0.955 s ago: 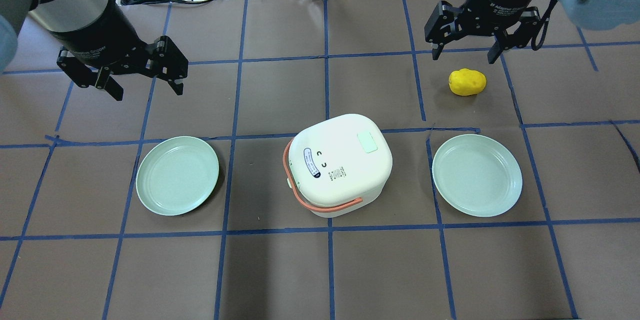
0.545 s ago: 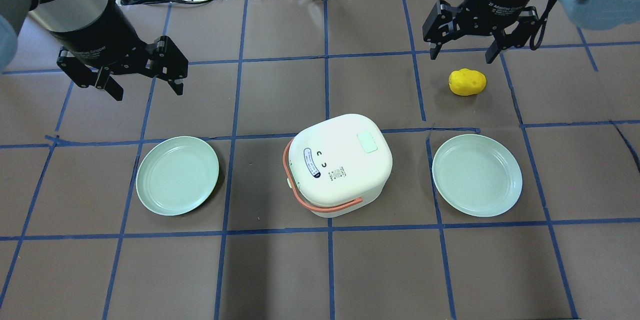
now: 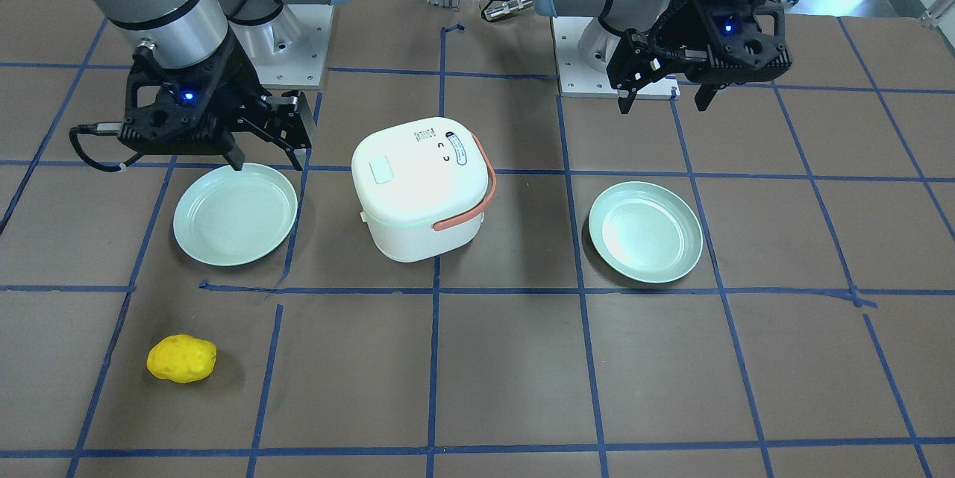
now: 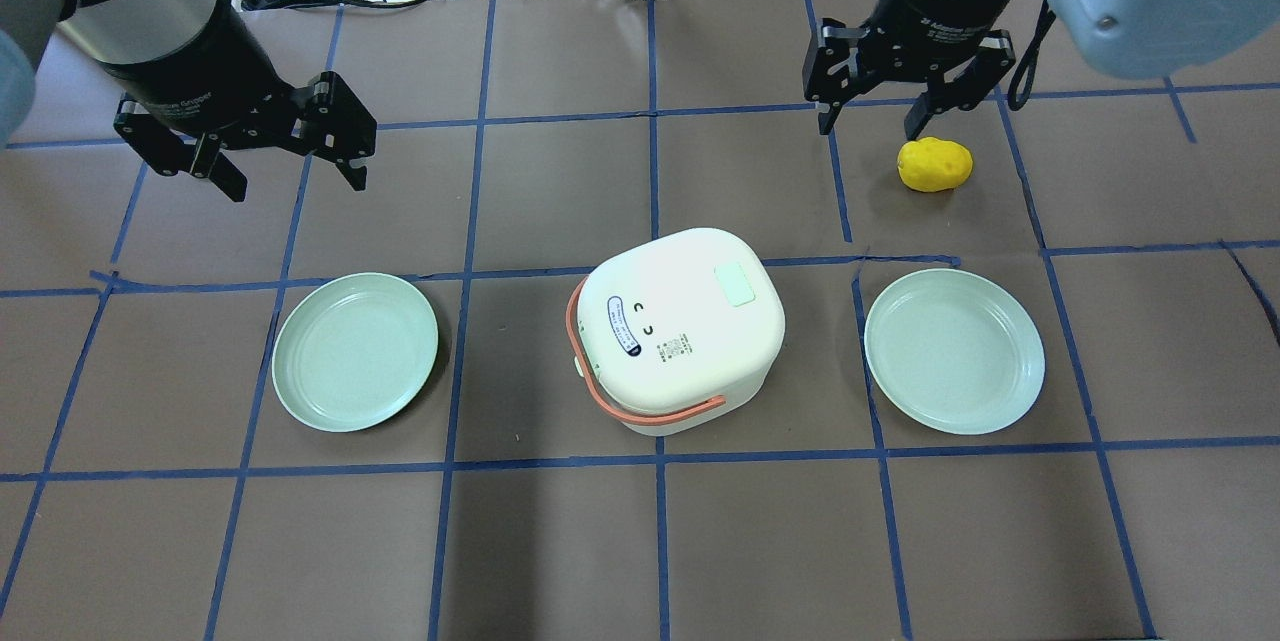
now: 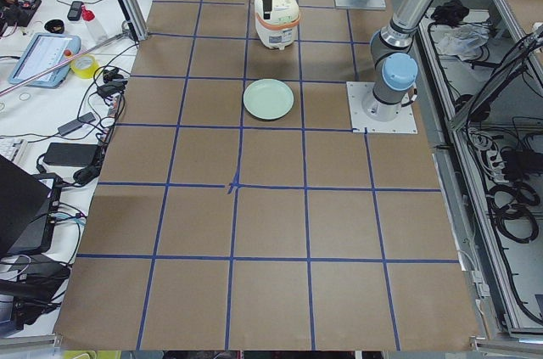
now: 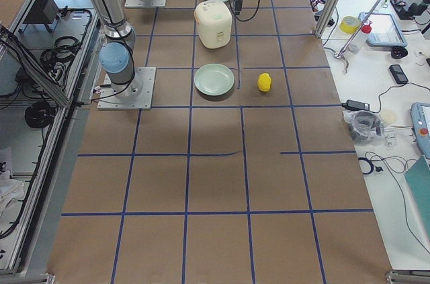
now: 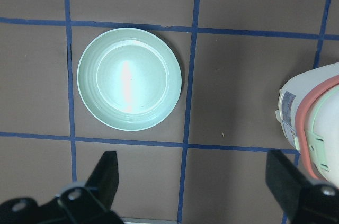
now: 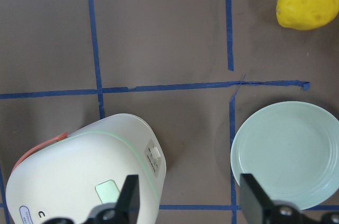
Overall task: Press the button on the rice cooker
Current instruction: 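Move the right gripper over the white rice cooker's lid button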
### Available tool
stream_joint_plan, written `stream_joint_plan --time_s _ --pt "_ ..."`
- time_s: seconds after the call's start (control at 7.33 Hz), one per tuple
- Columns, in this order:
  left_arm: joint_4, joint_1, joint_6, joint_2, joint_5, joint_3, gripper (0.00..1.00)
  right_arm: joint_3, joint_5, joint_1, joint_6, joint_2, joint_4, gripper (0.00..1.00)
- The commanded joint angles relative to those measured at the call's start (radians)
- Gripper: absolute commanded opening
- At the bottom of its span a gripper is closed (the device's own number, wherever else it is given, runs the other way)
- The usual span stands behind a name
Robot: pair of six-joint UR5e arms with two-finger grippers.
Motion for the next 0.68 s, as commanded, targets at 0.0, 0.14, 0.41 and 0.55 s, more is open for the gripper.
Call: stream_joint_plan --time_s 0.0,0.14,0.41,0.55 --pt "0.000 0.000 0.000 0.000 0.000 0.000 1.00 0.002 0.007 0.072 0.027 0.027 -0.008 0.30" --pt "0.000 0.000 0.000 0.000 0.000 0.000 1.00 0.002 0.007 0.098 0.030 0.053 -0.008 0.15" --pt "0.000 0.000 0.000 0.000 0.000 0.000 1.00 0.046 0.008 0.131 0.056 0.061 -0.007 0.00" --pt "0.000 0.000 0.000 0.000 0.000 0.000 1.00 0.074 0.017 0.135 0.059 0.061 -0.010 0.00"
